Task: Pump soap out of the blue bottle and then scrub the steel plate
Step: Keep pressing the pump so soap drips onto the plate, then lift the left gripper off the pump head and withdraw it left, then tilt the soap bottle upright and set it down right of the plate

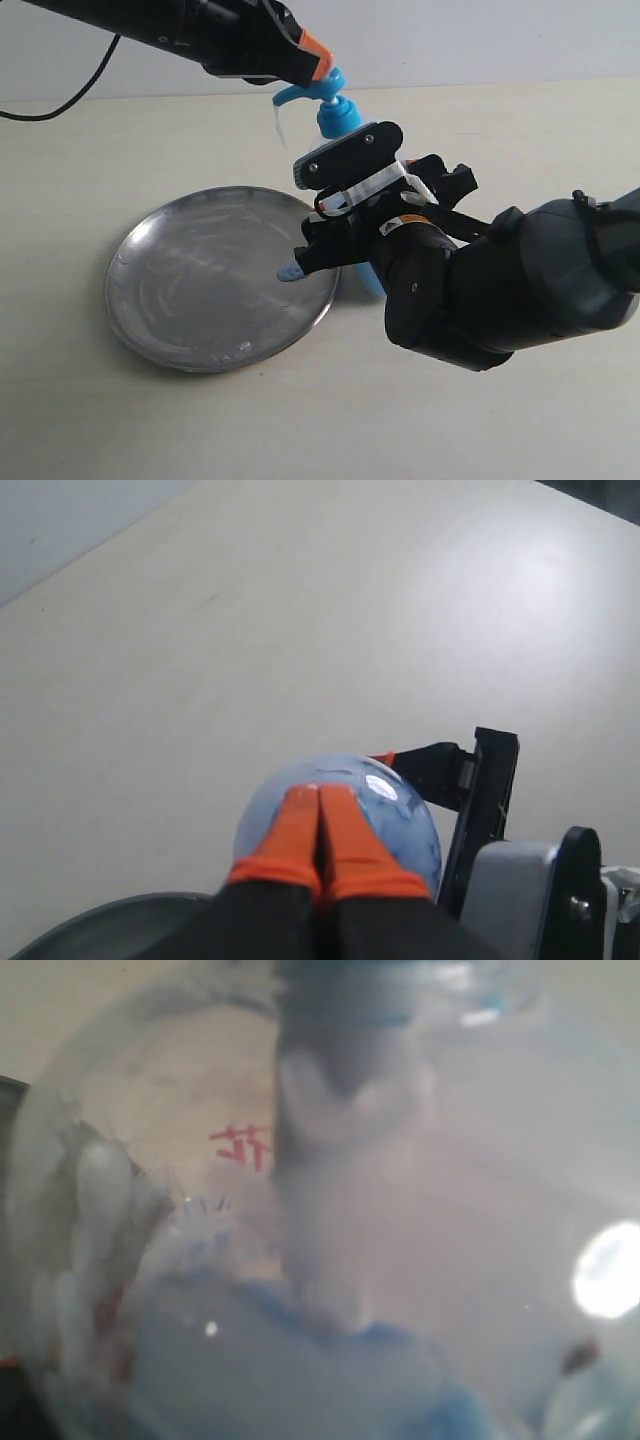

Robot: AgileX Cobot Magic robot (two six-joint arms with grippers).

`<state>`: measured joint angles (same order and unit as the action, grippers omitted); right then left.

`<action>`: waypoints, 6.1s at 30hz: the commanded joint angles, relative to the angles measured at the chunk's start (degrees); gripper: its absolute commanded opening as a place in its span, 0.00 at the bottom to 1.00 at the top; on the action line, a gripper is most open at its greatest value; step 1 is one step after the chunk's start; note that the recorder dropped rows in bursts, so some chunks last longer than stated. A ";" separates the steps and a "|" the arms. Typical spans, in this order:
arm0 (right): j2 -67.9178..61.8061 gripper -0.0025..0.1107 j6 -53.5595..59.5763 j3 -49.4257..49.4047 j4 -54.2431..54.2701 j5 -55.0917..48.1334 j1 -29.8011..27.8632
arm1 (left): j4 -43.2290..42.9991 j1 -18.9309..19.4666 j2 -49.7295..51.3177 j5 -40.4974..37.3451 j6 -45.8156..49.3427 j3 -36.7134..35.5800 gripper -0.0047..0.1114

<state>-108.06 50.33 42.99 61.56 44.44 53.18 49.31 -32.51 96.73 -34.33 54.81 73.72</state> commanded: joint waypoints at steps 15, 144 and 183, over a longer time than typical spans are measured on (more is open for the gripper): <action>-0.70 0.02 1.28 -0.11 -2.64 -4.61 0.15 | -4.28 -1.29 3.76 -9.90 2.02 -4.42 0.04; -0.02 0.02 -39.37 -6.40 -27.20 3.13 -15.99 | -2.01 17.32 -49.38 14.87 -5.74 -40.80 0.04; -1.91 0.86 -34.82 -5.87 -25.50 13.50 -15.99 | -0.50 17.32 -49.64 13.75 -5.15 -40.80 0.04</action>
<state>-110.25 13.30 36.87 35.59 56.75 37.32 48.16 -15.40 47.33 -20.77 49.40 33.14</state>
